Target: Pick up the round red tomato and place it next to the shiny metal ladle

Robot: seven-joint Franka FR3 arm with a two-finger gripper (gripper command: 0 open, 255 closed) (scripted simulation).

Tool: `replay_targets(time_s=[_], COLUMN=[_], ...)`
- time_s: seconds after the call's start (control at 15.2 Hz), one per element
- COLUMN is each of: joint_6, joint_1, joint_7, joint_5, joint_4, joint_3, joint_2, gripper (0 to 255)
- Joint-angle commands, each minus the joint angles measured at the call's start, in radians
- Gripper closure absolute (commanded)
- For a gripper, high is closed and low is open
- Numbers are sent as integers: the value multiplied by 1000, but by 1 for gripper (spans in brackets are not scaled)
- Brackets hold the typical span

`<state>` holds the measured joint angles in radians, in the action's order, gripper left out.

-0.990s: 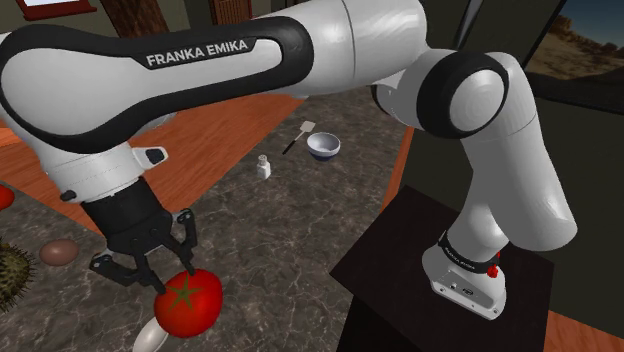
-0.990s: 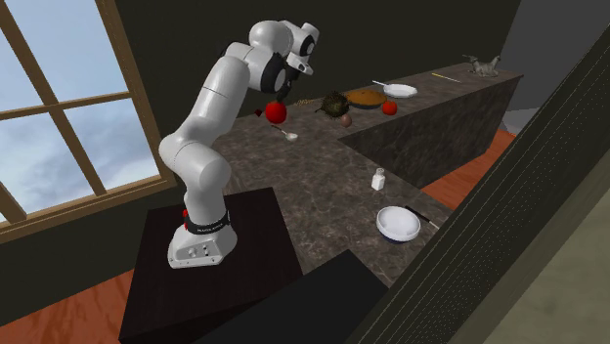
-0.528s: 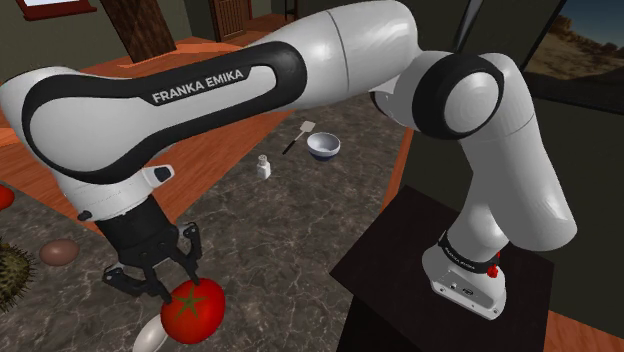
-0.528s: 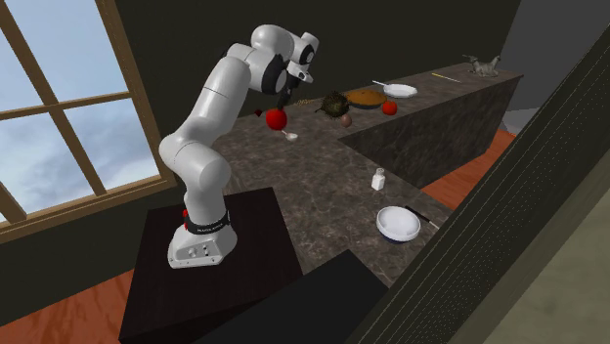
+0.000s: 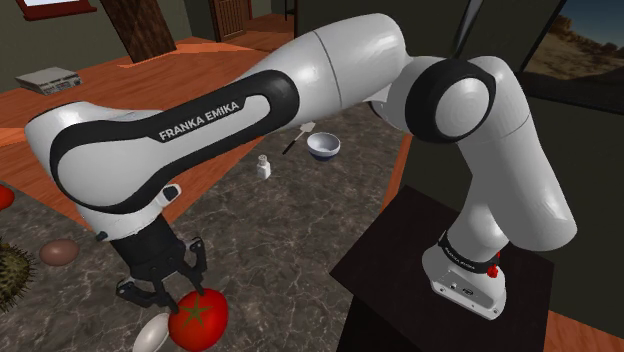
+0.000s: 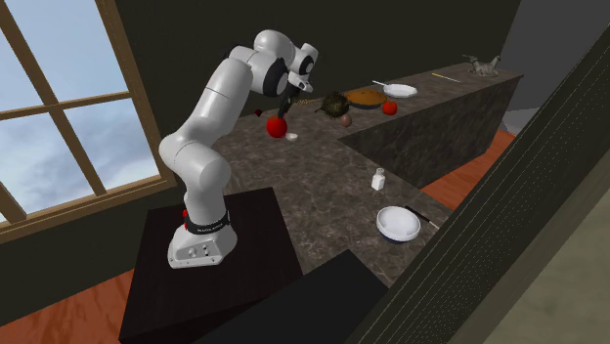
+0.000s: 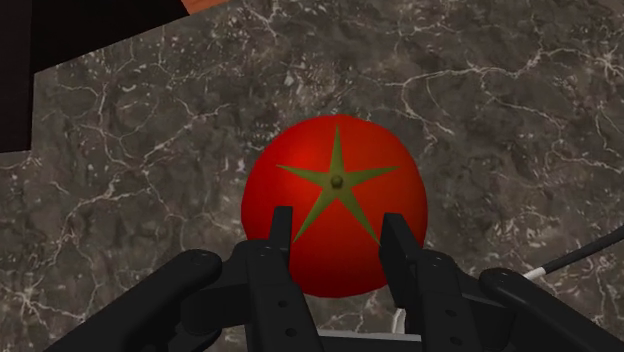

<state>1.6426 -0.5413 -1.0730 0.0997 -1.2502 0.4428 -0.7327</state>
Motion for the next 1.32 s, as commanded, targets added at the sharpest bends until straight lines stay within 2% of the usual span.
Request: replay_targets(time_s=[0.0, 0.86, 1.25], joint_6=[23, 146, 152], joint_1=[2, -5, -6], joint_7=[6, 35, 37], joint_5=[-1, -17, -18], joint_4=[-21, -81, -83], joint_3=[-1, -18, -19], joint_2=[-3, -72, -76], gripper=[255, 255, 255])
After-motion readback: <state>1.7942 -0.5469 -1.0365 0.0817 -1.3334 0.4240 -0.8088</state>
